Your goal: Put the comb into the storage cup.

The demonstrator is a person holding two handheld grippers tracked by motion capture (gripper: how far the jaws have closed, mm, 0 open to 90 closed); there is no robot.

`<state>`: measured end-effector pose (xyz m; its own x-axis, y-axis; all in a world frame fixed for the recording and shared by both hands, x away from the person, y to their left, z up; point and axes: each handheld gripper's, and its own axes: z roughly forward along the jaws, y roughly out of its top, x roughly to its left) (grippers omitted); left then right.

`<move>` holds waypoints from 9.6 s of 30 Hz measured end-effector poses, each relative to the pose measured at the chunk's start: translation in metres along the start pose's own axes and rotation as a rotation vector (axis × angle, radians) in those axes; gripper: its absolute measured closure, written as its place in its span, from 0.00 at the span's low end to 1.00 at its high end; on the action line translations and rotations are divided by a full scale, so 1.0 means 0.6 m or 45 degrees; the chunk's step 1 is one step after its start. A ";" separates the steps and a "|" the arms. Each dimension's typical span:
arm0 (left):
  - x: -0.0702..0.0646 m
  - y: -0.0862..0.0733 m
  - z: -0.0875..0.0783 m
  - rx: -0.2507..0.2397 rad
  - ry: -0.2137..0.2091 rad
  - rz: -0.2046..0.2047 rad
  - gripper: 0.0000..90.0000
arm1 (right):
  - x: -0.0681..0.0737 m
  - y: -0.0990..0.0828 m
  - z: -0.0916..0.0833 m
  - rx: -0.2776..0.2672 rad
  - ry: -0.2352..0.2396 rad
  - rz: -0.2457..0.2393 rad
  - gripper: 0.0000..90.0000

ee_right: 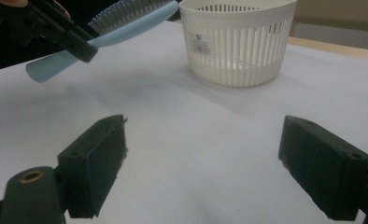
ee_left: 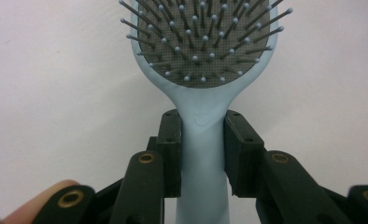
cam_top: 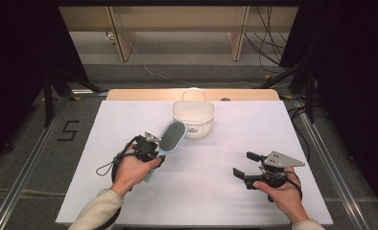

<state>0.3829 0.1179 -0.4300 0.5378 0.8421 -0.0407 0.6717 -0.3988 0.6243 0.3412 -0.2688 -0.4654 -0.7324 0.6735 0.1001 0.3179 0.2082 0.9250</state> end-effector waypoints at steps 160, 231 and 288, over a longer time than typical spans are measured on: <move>0.019 0.042 -0.022 -0.396 0.044 -0.055 0.78 | -0.005 -0.002 -0.001 -0.028 -0.017 0.034 0.18; 0.020 0.062 -0.007 -0.568 0.008 0.018 0.78 | -0.006 -0.002 -0.002 -0.030 -0.016 0.037 0.18; 0.010 0.097 0.008 -0.605 -0.006 0.044 0.78 | -0.005 -0.003 -0.001 -0.034 -0.006 0.048 0.18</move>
<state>0.4274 0.0978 -0.3977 0.5588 0.8292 -0.0166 0.3468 -0.2154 0.9129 0.3424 -0.2718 -0.4669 -0.7174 0.6838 0.1334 0.3289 0.1637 0.9301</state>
